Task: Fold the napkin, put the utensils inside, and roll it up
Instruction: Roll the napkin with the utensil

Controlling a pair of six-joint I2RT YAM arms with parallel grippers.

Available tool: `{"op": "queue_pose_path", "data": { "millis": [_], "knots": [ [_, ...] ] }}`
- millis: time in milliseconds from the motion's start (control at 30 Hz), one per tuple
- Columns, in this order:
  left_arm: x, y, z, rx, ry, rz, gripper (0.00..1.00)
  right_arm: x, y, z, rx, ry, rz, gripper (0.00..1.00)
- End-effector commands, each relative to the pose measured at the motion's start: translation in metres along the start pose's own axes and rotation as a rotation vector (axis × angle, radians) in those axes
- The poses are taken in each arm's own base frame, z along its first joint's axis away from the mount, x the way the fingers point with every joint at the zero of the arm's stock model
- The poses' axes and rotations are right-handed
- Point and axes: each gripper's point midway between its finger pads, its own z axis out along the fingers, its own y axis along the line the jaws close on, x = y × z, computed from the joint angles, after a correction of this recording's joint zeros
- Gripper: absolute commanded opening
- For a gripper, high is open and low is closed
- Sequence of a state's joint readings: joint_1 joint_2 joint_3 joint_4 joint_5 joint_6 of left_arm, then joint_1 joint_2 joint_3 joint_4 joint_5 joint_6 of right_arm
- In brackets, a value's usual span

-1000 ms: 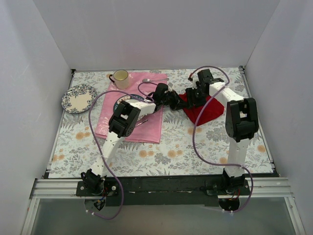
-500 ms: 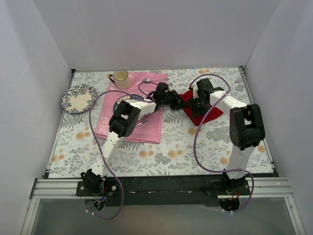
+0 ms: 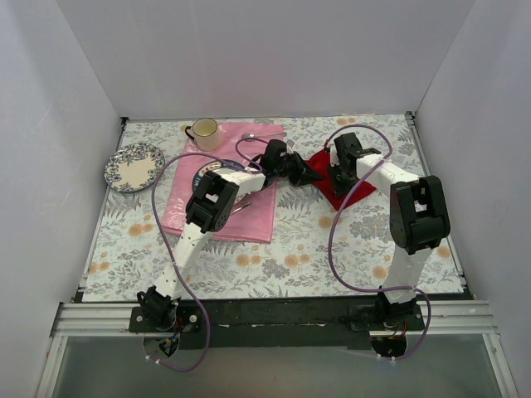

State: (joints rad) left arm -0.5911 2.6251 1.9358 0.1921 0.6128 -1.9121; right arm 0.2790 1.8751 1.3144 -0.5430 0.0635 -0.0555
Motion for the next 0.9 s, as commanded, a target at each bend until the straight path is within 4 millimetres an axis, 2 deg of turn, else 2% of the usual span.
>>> {"op": "queue_pose_path", "data": {
  "millis": [0, 67, 167, 200, 267, 400, 500, 600, 667, 867],
  "knots": [
    [-0.005, 0.057, 0.001, -0.144, -0.019, -0.066, 0.0, 0.018, -0.02, 0.014, 0.075, 0.05, 0.003, 0.28],
    [-0.004, 0.059, 0.002, -0.146, -0.017, -0.07, 0.0, 0.025, -0.023, 0.02, 0.08, 0.077, 0.002, 0.28],
    [-0.005, 0.06, 0.003, -0.148, -0.021, -0.069, 0.0, 0.033, -0.029, 0.025, 0.11, 0.106, -0.001, 0.35],
    [-0.005, 0.061, 0.003, -0.15, -0.022, -0.069, 0.0, 0.03, -0.03, 0.024, 0.116, 0.102, -0.001, 0.38],
    [-0.004, 0.064, 0.003, -0.151, -0.018, -0.074, 0.0, 0.027, -0.033, 0.019, 0.135, 0.094, 0.01, 0.41],
    [-0.005, 0.063, 0.003, -0.149, -0.019, -0.073, 0.0, 0.019, -0.031, -0.006, 0.14, 0.044, 0.043, 0.51],
    [-0.005, 0.063, 0.003, -0.152, -0.018, -0.074, 0.0, 0.022, -0.023, -0.014, 0.106, 0.024, 0.057, 0.53],
    [-0.006, 0.064, 0.003, -0.152, -0.02, -0.077, 0.0, 0.039, -0.024, -0.013, 0.119, 0.049, 0.066, 0.53],
    [-0.006, 0.063, 0.003, -0.149, -0.02, -0.076, 0.0, 0.052, -0.027, -0.009, 0.143, 0.068, 0.066, 0.52],
    [-0.007, 0.066, 0.003, -0.153, -0.02, -0.079, 0.0, 0.067, -0.038, 0.006, 0.194, 0.102, 0.055, 0.47]
  ]
}}
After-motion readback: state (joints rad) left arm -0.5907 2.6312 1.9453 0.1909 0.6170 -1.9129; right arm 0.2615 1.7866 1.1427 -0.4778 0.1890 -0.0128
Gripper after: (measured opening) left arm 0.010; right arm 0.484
